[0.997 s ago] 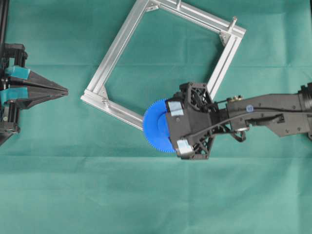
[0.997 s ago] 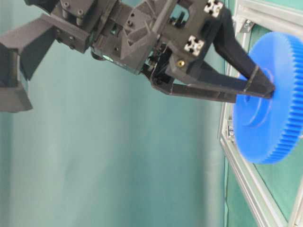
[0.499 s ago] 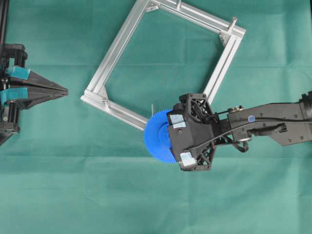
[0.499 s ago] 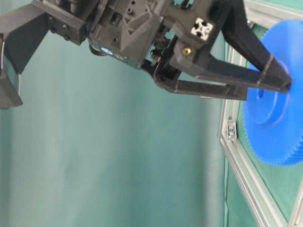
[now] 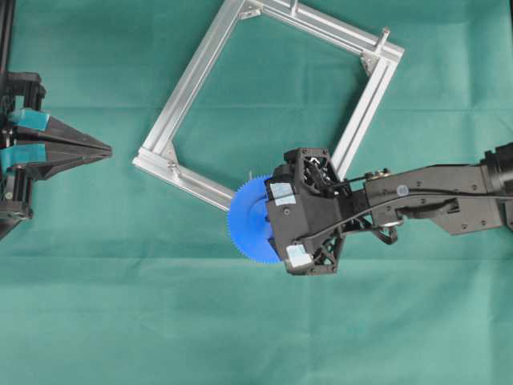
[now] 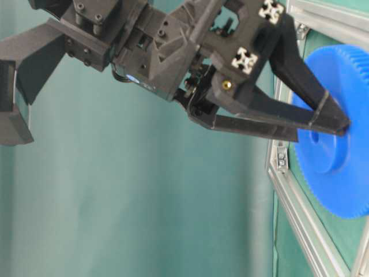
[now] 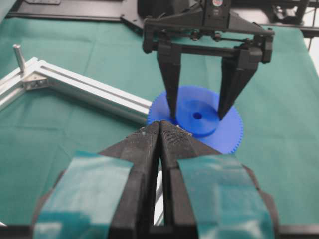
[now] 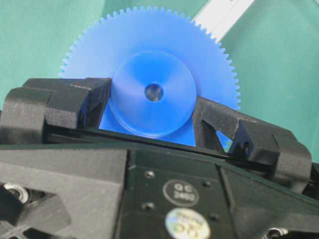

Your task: Find the location of the shaft and insert the gear.

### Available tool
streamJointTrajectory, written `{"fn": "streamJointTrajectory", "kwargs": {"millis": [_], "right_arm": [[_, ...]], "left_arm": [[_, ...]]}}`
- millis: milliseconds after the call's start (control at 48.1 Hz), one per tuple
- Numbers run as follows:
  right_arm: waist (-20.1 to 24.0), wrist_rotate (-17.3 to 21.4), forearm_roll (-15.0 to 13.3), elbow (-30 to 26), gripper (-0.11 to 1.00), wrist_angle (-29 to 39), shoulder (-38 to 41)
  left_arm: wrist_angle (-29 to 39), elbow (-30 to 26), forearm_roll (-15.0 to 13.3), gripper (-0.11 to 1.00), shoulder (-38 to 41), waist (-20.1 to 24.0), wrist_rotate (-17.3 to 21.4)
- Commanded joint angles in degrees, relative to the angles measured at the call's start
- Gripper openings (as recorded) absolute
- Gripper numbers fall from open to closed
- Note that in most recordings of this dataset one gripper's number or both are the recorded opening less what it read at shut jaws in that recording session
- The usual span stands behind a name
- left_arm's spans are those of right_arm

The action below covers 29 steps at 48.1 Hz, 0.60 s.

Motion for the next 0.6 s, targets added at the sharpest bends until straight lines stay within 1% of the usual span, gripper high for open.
{"fn": "streamJointTrajectory", "kwargs": {"millis": [0, 187, 395, 582], "right_arm": [[-1.05, -0.18, -0.26, -0.62, 0.69, 0.00, -0.35], [-1.58, -0.18, -0.35, 0.26, 0.69, 0.09, -0.62], [-1.58, 0.26, -0.35, 2.90, 0.69, -0.18, -2.11], [-1.58, 0.35, -0.26, 4.04, 0.69, -0.53, -2.72]], "left_arm": [[-0.26, -0.70, -0.09, 0.01, 0.35, 0.09, -0.09], [-0.26, -0.70, -0.09, 0.01, 0.35, 0.09, -0.09], [-0.26, -0.79, -0.09, 0.01, 0.35, 0.09, -0.18], [-0.35, -0.79, -0.09, 0.01, 0.35, 0.09, -0.18]]}}
